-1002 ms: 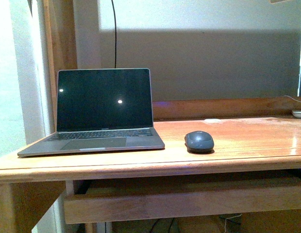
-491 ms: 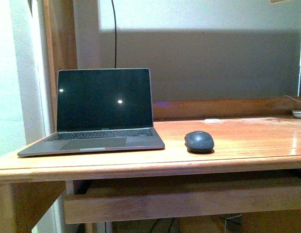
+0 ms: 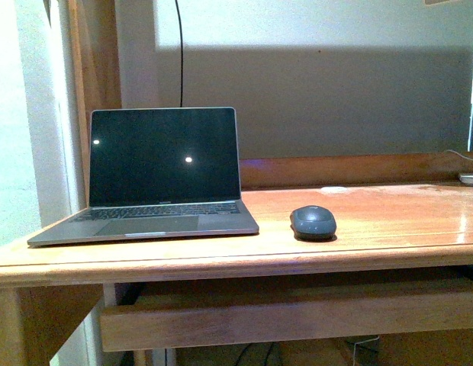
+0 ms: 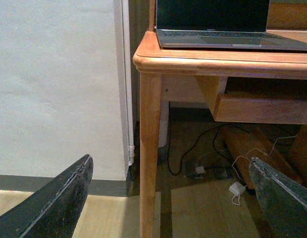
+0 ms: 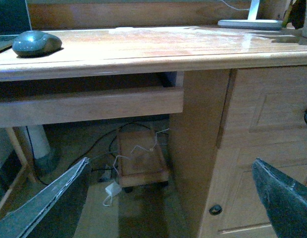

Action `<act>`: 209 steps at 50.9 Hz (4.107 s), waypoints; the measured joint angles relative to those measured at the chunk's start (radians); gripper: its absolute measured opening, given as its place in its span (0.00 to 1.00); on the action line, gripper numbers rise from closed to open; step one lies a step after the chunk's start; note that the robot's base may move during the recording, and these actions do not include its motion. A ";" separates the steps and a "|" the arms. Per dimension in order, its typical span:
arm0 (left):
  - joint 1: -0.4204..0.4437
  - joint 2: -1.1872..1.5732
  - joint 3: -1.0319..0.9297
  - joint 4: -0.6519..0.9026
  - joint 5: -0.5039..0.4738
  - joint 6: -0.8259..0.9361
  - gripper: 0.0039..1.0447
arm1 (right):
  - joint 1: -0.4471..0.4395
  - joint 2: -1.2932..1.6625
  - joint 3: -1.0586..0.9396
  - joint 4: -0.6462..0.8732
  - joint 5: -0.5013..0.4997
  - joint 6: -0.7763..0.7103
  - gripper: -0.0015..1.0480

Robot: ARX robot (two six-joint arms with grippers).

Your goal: Place mouse

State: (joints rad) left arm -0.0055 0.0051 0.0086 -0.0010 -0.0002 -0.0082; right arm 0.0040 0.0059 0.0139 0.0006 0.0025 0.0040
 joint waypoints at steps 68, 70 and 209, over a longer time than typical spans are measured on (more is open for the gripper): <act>0.000 0.000 0.000 0.000 0.000 0.000 0.93 | 0.000 0.000 0.000 0.000 0.000 0.000 0.93; 0.000 0.000 0.000 0.000 0.000 0.000 0.93 | 0.000 0.000 0.000 0.000 0.000 0.000 0.93; 0.000 0.000 0.000 0.000 0.000 0.000 0.93 | 0.000 0.000 0.000 0.000 0.000 0.000 0.93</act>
State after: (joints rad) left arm -0.0055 0.0051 0.0086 -0.0010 -0.0002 -0.0082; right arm 0.0040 0.0059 0.0139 0.0006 0.0025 0.0040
